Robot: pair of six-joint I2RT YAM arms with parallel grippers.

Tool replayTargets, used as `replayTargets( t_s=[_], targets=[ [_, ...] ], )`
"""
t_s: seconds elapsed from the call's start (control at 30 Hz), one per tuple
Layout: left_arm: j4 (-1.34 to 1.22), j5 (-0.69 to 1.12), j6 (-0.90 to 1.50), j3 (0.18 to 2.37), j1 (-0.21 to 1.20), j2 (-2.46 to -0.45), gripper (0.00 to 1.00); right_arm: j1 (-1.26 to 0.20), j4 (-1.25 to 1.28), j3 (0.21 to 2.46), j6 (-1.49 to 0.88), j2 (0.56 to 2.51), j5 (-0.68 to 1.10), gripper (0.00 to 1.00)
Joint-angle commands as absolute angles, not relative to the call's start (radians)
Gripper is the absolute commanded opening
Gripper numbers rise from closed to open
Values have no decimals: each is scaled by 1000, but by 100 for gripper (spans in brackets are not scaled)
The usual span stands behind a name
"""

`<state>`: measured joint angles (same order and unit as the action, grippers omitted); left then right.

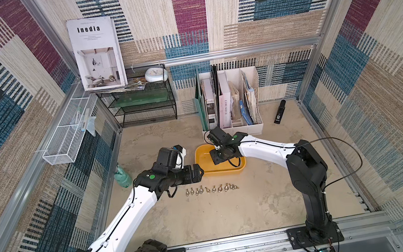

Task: Take out the wing nut from the storage box
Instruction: Pick up the wing nut from the storage box.

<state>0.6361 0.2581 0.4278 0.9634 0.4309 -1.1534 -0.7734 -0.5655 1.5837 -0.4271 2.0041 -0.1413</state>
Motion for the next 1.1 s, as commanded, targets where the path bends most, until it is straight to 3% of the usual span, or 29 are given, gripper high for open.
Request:
replayTargets(
  t_s=[0.0, 0.77, 1.07],
  targets=[
    [634, 256, 431, 955, 431, -1137, 99, -775, -592, 1616, -467, 2035, -148, 54],
    [625, 295, 424, 922, 431, -1100, 99, -745, -605, 1739, -509, 2208, -159, 42],
    [623, 291, 425, 916, 429, -1102, 99, -740, -616, 1731, -503, 2214, -149, 33]
  ],
)
